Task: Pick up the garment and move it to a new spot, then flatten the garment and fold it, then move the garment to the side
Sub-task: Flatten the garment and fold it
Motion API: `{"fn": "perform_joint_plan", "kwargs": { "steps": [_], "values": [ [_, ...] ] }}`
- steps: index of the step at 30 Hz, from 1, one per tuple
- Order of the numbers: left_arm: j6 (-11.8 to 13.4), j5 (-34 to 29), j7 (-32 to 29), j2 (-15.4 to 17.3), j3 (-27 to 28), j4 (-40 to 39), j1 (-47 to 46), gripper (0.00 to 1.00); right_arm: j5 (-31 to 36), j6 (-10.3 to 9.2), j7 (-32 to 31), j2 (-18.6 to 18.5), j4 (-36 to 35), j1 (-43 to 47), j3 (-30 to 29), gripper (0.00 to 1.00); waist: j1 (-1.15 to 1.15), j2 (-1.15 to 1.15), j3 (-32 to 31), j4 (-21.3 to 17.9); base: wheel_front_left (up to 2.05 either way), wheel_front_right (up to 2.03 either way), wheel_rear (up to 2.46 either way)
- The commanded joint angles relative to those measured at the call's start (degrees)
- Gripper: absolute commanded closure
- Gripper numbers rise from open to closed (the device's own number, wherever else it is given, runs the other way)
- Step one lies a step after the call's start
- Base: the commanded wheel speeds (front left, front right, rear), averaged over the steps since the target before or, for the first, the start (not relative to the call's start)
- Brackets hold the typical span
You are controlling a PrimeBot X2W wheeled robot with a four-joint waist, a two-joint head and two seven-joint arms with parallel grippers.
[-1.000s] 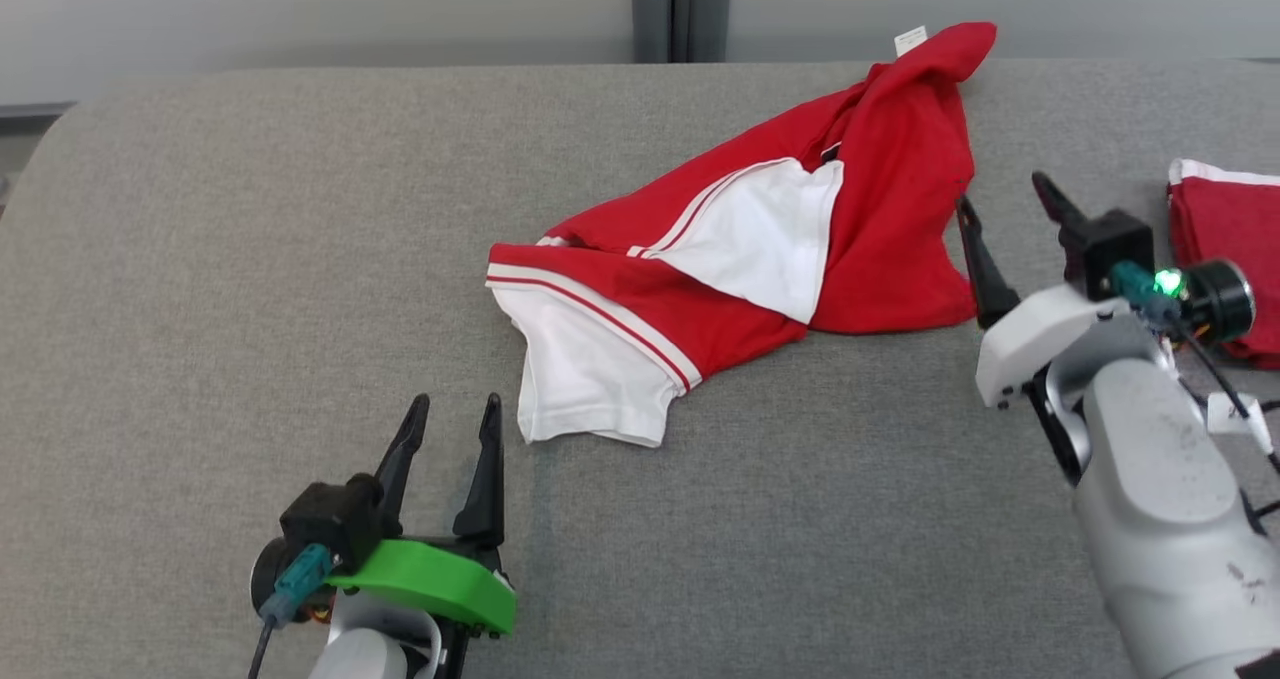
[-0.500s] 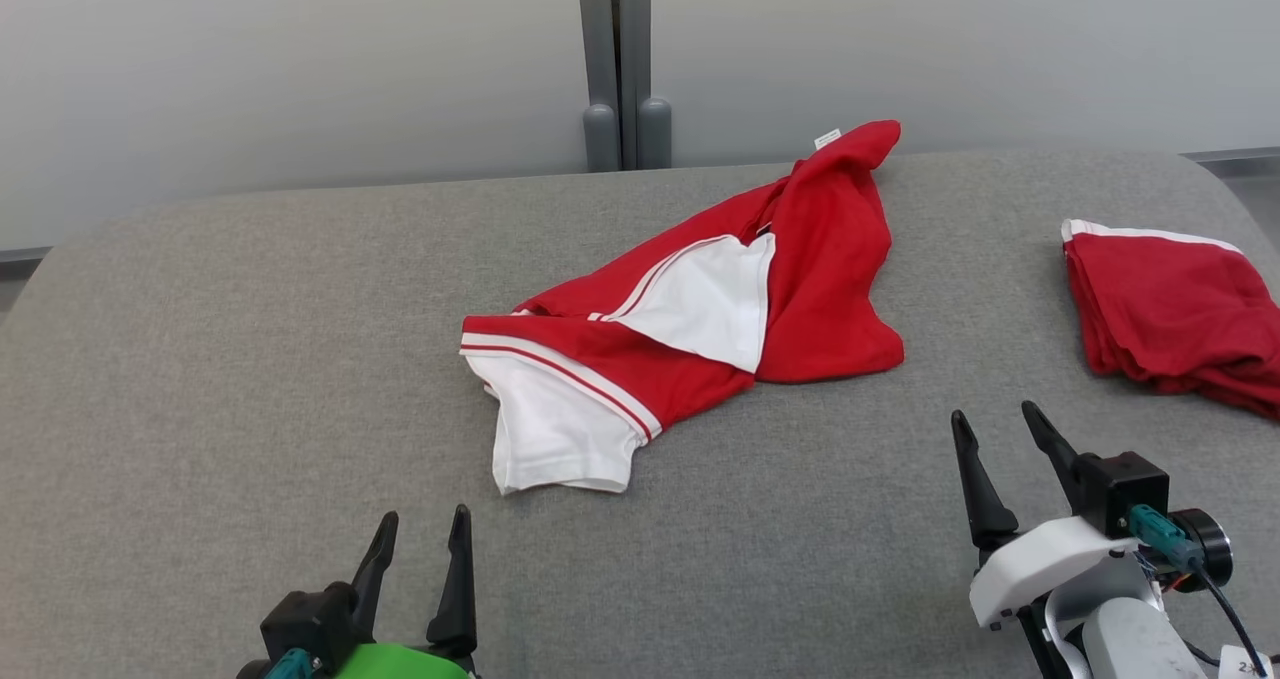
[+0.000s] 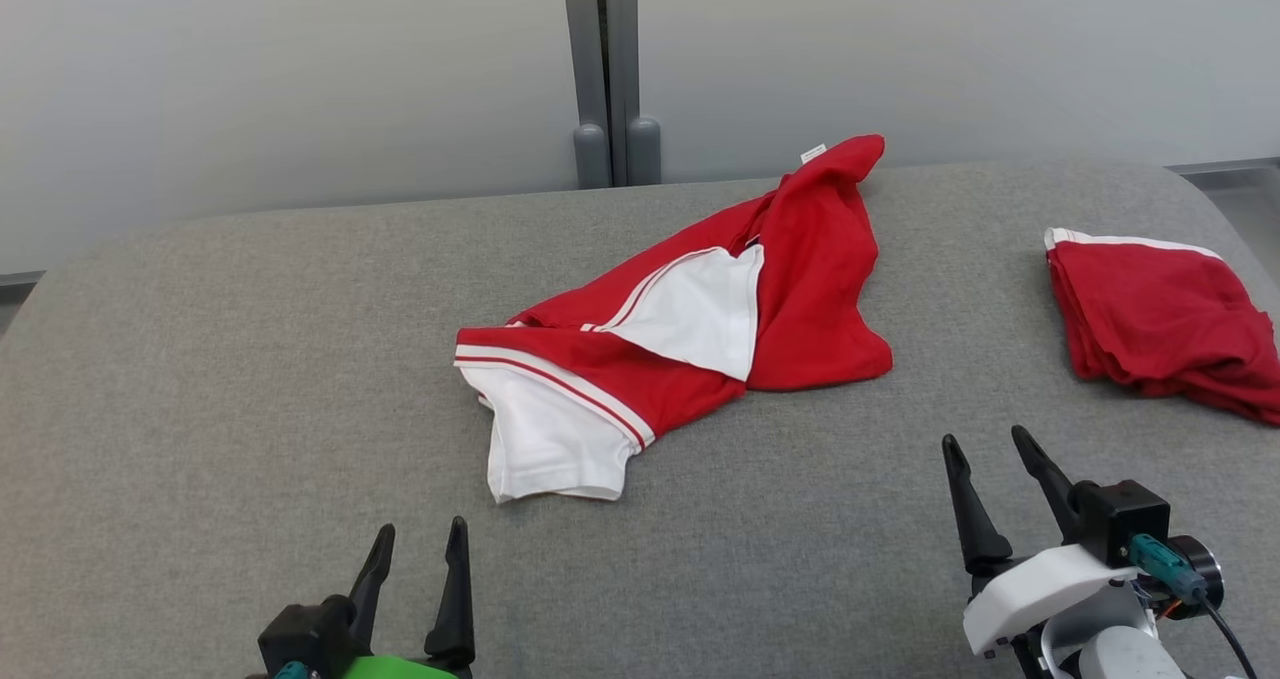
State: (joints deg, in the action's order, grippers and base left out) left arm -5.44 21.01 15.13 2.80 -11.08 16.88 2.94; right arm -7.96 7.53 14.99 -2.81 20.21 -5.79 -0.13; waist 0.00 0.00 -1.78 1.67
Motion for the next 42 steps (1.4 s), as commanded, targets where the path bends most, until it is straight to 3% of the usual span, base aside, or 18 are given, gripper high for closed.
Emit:
{"fn": "perform_joint_plan", "kwargs": {
  "steps": [1, 16, 28, 39, 41, 42],
  "values": [
    [0.38, -0.15, 0.0, 0.19, 0.04, -0.28, 0.2, 0.0, -0.22, -0.09, 0.27, -0.2, -0.15, 0.55, 0.02, 0.0, 0.0, 0.0, 0.01, 0.07, 0.0, 0.0, 0.0],
    [0.33, -0.68, 0.0, 0.19, -0.84, 0.07, -2.24, 0.0, -0.79, -0.09, 0.26, -0.19, -0.46, 0.25, -0.48, 0.0, 0.0, 0.0, 0.6, 0.28, 0.0, 0.0, 0.0],
    [0.09, 2.01, -1.0, 0.2, -7.19, 14.49, -13.93, 0.0, -0.31, -0.09, 0.26, -0.21, -0.26, -2.25, 1.81, 0.0, 0.0, 0.0, 4.09, -2.98, 0.0, 0.0, 0.0],
    [0.75, 5.09, 0.1, 0.2, -6.33, 26.02, -21.95, 0.0, 0.75, -0.09, 0.27, -0.19, -0.84, -4.59, 1.13, 0.0, 0.0, 0.0, 8.51, -5.22, 0.0, 0.0, 0.0],
    [0.77, 5.66, 0.06, 0.2, -6.03, 26.9, -22.92, 0.45, 0.94, -0.09, 0.26, -0.19, -0.8, -4.74, 0.92, 0.0, 0.0, 0.0, 8.94, -5.15, 0.0, 0.0, 0.0],
    [0.79, 5.68, 0.07, 0.2, -5.87, 27.13, -23.33, 0.79, 1.08, -0.09, 0.26, -0.19, -0.68, -4.96, 0.83, 0.0, 0.0, 0.0, 9.15, -5.07, 0.0, 0.0, 0.0]
  ]
}}
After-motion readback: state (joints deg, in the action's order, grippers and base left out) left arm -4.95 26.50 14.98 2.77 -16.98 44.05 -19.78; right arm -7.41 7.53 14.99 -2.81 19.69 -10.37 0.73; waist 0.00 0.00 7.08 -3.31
